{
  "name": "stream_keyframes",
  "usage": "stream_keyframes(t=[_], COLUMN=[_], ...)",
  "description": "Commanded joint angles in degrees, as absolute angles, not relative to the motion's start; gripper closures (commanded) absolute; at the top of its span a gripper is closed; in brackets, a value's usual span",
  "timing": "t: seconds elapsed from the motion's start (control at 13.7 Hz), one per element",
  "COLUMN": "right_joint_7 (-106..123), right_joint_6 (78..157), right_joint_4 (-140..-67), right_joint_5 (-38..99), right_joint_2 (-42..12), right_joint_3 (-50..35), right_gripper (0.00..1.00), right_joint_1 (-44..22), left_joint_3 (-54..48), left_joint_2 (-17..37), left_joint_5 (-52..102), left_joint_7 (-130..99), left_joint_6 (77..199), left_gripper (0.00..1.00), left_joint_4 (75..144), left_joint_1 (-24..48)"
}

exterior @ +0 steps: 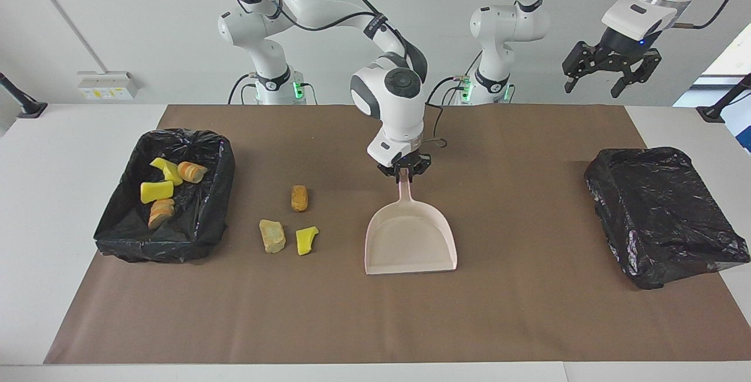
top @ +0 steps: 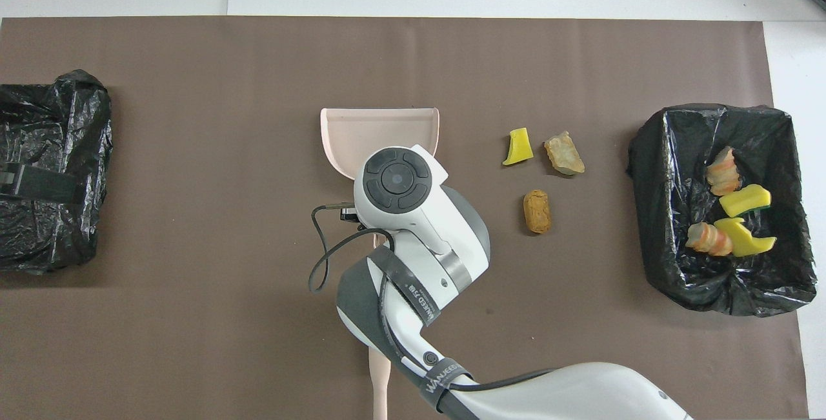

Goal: Sweep and dump trash in bin

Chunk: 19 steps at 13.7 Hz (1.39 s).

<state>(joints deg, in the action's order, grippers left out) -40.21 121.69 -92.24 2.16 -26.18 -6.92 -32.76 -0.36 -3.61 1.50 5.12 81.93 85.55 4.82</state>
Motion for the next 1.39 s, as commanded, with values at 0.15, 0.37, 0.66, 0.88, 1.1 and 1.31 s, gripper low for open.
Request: stream_keyframes(t=[0.15,0.37,0.66,0.88,1.1,1.31], right_joint_7=[-39.1,-38.1,-37.9,-38.3,-38.8,-42.1], right_joint_6=[122.1,121.5,113.5,103.8,99.5,107.3], right_joint_4=[-91.6,-91.1,-91.5,-94.1,-102.9,-118.8], right_joint_5=[3.4,3.0,3.7,3.8,6.6,12.7], right_joint_2=[-26.9,-26.3,-18.6,-11.3,-4.6,5.0], right_joint_3=[-6.9,-6.9,-6.9,-6.9,-6.9,-6.9], right_gripper=[0.01,0.0,0.0,0.0,0.0,0.0], right_joint_1=[-32.4,-31.9,-28.6,-29.1,-32.2,-36.7], left_joint_3=[-0.4,-0.4,-0.5,-1.1,-1.1,-1.1], left_joint_2=[-4.1,-4.0,-3.7,-2.8,-1.7,4.3], left_joint_5=[1.0,1.0,1.0,1.0,1.0,1.0], left_joint_7=[3.9,3.9,3.9,1.8,-5.5,-10.0], left_joint_6=[81.3,81.6,82.9,85.9,95.7,102.4], left_gripper=[0.0,0.0,0.0,0.0,0.0,0.0], left_joint_4=[85.4,85.5,85.6,86.0,91.1,91.3], left_joint_1=[4.9,5.2,5.7,6.1,11.4,16.6])
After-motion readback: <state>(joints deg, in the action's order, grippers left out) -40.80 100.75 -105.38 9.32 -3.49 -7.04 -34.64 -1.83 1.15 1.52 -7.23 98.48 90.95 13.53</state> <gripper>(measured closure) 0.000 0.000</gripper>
